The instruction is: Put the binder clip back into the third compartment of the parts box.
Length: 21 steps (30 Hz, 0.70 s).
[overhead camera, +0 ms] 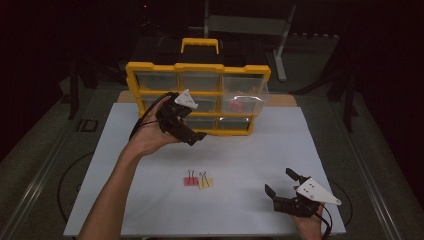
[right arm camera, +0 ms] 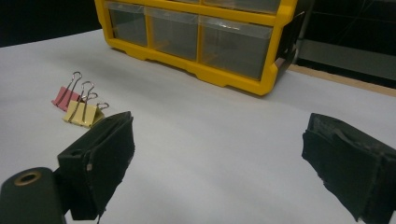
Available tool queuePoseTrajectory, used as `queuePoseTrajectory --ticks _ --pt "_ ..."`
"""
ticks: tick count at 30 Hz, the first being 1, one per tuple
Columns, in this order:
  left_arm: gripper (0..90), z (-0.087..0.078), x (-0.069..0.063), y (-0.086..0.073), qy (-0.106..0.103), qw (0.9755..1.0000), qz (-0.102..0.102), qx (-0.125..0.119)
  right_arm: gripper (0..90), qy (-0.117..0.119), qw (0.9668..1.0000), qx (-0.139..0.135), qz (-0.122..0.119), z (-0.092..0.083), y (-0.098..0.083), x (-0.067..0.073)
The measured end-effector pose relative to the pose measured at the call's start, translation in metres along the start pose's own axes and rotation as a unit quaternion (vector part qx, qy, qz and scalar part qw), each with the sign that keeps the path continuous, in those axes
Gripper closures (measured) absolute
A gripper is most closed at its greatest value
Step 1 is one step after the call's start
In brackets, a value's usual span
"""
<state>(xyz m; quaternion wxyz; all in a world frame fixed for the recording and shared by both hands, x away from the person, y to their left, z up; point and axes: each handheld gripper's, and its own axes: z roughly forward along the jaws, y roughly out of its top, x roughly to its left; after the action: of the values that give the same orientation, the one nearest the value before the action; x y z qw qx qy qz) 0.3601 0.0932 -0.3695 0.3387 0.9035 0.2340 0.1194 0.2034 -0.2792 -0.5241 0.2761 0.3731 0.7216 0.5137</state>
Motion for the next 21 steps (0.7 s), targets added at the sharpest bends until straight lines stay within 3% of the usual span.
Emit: queuePoseTrajectory --ticks 21 --pt "1.9 0.03 -0.02 -0.045 -0.001 0.9998 -0.014 0.012 8.8 0.0 1.0 0.001 -0.002 0.001 0.0 0.001"
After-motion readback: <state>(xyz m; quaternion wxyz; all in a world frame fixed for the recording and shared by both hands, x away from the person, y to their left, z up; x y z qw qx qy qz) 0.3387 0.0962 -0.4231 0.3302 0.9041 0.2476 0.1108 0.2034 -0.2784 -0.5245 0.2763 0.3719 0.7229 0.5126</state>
